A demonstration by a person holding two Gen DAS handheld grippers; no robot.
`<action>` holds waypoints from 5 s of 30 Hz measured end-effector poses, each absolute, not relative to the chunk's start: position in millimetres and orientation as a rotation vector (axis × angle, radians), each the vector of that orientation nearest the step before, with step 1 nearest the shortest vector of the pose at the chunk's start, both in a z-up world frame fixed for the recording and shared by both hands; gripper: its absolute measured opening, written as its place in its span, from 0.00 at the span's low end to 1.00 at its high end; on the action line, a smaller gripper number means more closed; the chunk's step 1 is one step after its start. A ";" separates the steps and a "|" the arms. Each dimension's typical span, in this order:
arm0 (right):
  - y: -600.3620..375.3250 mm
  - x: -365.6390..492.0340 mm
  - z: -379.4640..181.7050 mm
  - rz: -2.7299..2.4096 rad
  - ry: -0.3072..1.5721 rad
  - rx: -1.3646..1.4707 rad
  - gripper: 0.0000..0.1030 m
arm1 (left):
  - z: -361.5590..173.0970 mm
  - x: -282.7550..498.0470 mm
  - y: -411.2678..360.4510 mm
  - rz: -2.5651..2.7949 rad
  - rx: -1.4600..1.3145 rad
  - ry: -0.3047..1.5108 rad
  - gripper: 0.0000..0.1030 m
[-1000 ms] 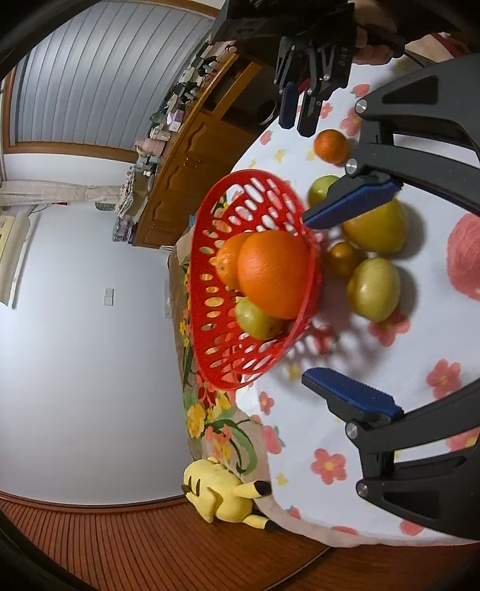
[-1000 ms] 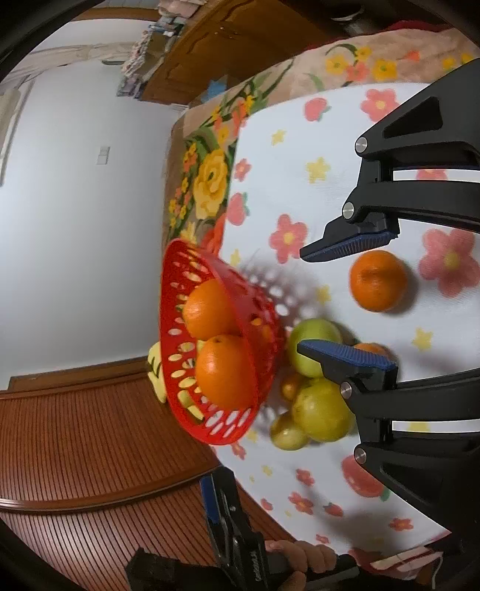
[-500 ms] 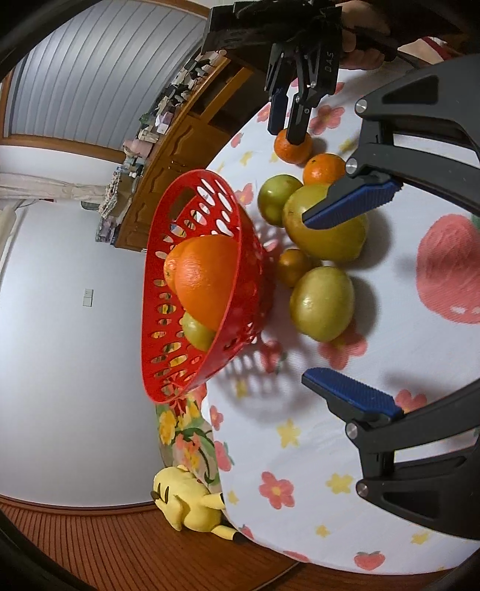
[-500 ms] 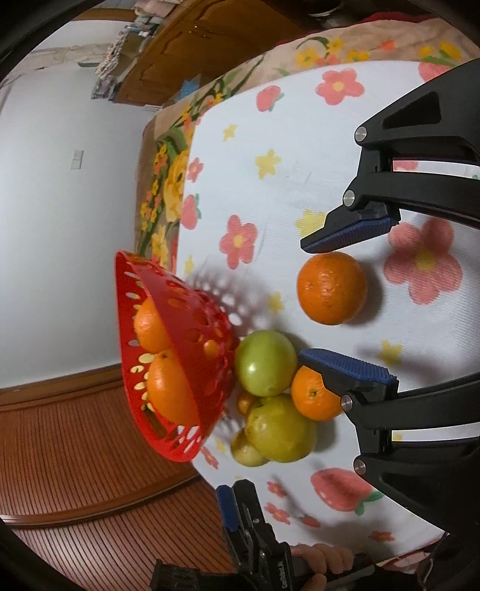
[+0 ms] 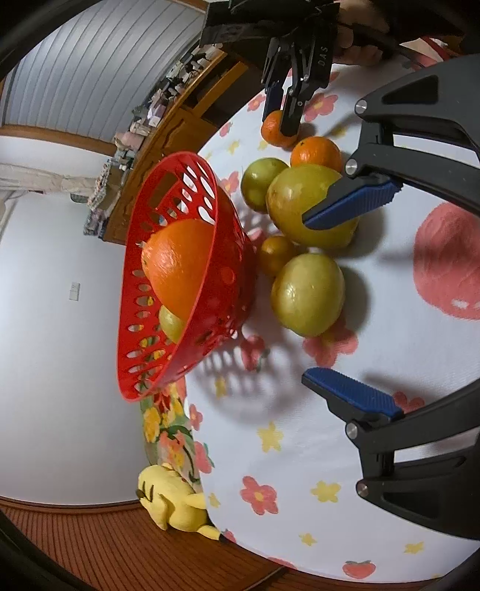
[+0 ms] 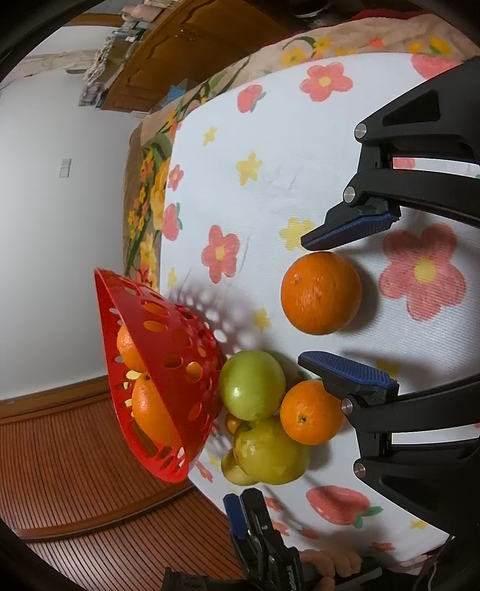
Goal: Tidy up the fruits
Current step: 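Move the left tool to a green apple while the right tool approaches a tangerine, then close the left tool on the green apple while the right tool closes on the tangerine, then lift the green apple with the left tool while the right tool lifts the tangerine toward the basket, then drop the tangerine into the basket with the right tool while the left tool releases the apple there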
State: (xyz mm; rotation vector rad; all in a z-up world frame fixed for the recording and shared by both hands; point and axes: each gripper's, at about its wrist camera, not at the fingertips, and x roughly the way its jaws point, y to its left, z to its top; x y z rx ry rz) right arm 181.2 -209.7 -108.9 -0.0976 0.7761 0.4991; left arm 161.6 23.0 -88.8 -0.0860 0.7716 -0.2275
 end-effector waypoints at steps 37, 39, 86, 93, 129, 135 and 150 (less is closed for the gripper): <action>-204.9 180.4 -112.1 0.485 0.779 -0.134 0.51 | -100.8 201.5 26.3 -0.282 -0.139 0.882 0.66; -204.6 180.0 -112.3 0.484 0.778 -0.133 0.51 | -101.4 202.2 26.8 -0.285 -0.141 0.883 0.66; -202.3 180.9 -115.7 0.515 0.798 -0.141 0.46 | -61.3 159.5 30.8 -0.251 -0.077 0.763 0.52; -202.2 177.7 -104.9 0.518 0.774 -0.150 0.45 | -39.3 149.9 29.8 -0.266 -0.082 0.705 0.52; -135.4 210.5 -28.5 0.612 0.600 -0.253 0.45 | -9.5 200.8 42.4 -0.266 -0.068 0.636 0.52; -130.7 223.0 -33.8 0.629 0.616 -0.258 0.45 | -10.8 219.4 45.7 -0.266 -0.073 0.647 0.52; -130.7 243.9 -41.5 0.662 0.639 -0.240 0.46 | -21.8 253.9 40.7 -0.249 -0.058 0.685 0.53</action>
